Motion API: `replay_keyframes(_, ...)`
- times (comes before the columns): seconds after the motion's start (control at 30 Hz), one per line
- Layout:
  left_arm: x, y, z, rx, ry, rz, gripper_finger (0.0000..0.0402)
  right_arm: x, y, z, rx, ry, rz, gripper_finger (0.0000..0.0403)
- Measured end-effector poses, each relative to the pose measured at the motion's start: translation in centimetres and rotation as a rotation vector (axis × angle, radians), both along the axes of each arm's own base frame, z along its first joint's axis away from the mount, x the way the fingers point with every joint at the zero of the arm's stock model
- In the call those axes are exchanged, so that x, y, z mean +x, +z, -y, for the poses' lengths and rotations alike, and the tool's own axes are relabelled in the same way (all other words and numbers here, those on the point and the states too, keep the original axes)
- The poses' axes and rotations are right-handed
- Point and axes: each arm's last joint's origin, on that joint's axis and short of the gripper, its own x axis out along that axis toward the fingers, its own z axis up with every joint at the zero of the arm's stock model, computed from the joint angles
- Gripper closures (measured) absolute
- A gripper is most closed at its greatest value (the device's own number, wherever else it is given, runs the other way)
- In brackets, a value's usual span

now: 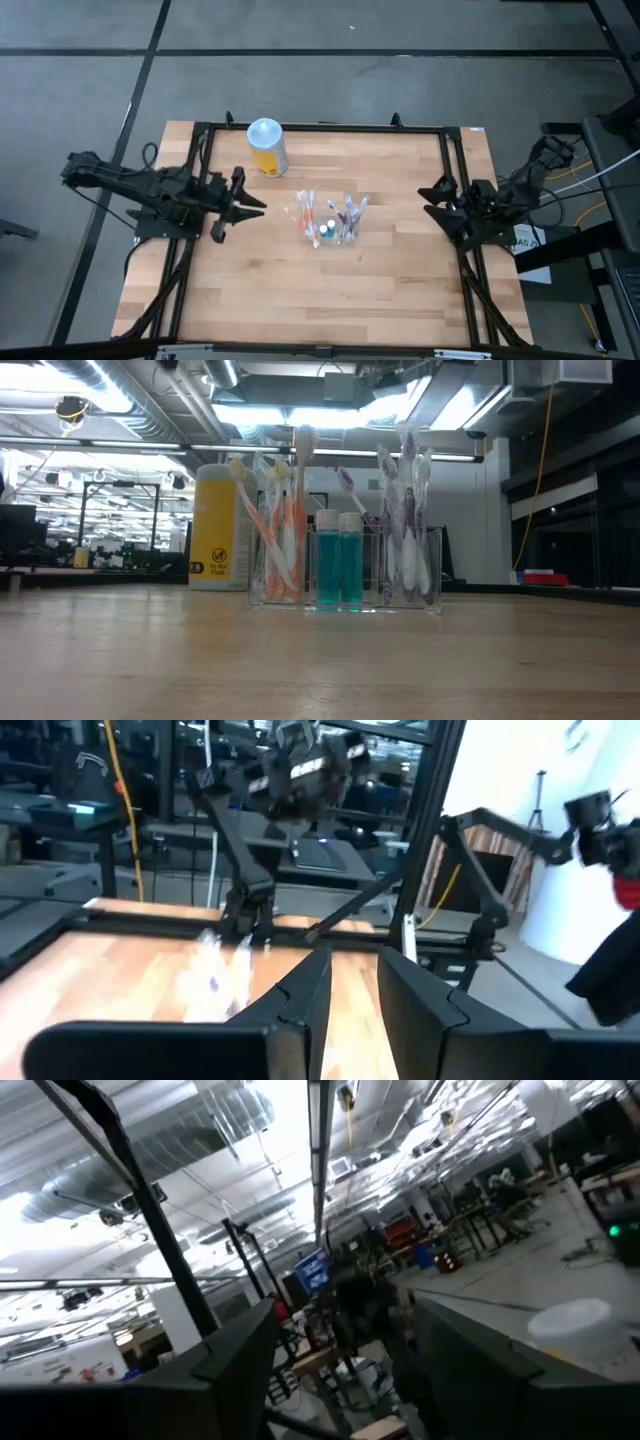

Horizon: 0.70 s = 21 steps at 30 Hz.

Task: Pick & Place toothbrushing station
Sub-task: Return to Home Position

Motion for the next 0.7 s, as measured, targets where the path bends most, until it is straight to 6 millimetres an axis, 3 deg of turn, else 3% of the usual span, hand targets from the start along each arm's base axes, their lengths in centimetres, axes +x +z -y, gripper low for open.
replay_keyframes(0.1,-0.6,-3.1,-0.1,0.005,0.016,-0.011,0.0321,-0.7,0.6,0.1,-0.014,-0.031,0.025,0.0163)
replay_keyframes(0.23,-0.7,-5.7,-0.6,0.046,0.020,-0.073,0.0323,-1.8,1.5,0.5,-0.041,-0.085,0.071,0.0163)
replay_keyframes(0.37,-1.4,-7.1,-1.6,0.100,0.007,-0.076,0.0320,-2.4,1.9,0.6,-0.080,-0.105,0.097,0.0163)
replay_keyframes(0.57,-4.6,-9.0,-3.2,0.063,0.031,-0.023,0.0323,-2.2,1.7,0.1,-0.090,-0.085,0.095,0.0163)
replay_keyframes(0.7,-6.4,-9.3,-3.5,0.054,0.054,0.047,0.0324,-2.0,1.7,-0.1,-0.082,-0.087,0.103,0.0163)
